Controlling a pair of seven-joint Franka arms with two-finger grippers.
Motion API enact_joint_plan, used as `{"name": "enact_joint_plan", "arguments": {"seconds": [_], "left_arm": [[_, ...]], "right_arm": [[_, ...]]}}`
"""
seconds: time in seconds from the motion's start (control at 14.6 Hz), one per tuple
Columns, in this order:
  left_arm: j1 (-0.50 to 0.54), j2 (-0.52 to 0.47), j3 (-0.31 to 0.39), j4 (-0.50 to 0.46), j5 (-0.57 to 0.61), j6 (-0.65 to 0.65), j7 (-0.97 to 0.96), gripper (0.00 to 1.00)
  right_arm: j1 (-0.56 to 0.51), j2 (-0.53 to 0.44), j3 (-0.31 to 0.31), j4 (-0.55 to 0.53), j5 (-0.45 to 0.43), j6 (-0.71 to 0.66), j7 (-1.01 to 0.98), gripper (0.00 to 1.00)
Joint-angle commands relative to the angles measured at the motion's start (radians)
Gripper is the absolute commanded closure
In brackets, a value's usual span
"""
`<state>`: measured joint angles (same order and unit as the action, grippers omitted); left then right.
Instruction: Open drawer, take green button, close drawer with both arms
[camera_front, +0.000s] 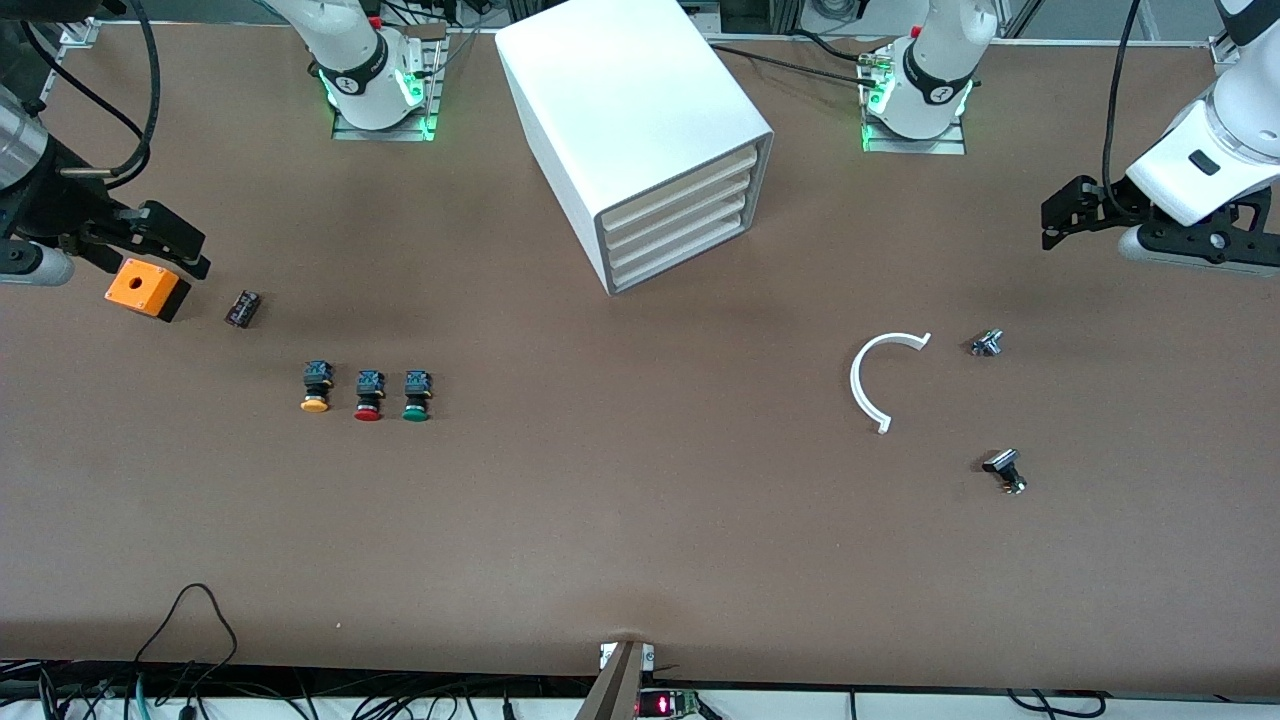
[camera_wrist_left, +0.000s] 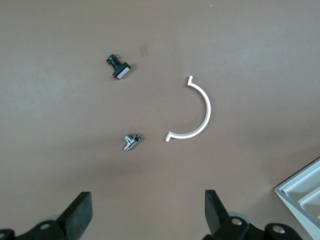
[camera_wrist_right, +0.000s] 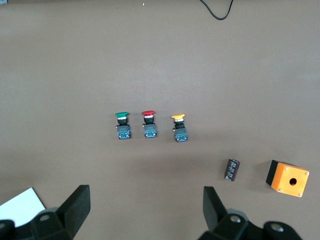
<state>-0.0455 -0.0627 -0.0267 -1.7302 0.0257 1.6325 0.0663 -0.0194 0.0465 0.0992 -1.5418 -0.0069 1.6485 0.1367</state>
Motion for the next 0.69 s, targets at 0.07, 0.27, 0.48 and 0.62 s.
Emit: {"name": "enact_joint_plan", "arguments": {"seconds": [0.07, 0.27, 0.48, 0.62], "left_arm": [[0.009, 0.001, 0.002, 0.015, -0.021, -0.023, 0.007, 0.01], [0.007, 0.003, -0.005, 0.015, -0.023, -0.023, 0.006, 0.01], [0.009, 0.0, -0.007, 0.015, -0.021, -0.026, 0.006, 0.01], [0.007, 0.001, -0.005, 0.017, -0.021, -0.025, 0.006, 0.01]], "right_arm": [[-0.014, 0.016, 0.005, 0.037, -0.004, -0.027, -0.02, 0.0], [-0.016, 0.021, 0.007, 0.054, -0.008, -0.027, -0.02, 0.0], [-0.016, 0.021, 0.007, 0.054, -0.008, -0.027, -0.02, 0.0], [-0.016, 0.021, 0.007, 0.054, -0.007, -0.027, -0.02, 0.0]]}}
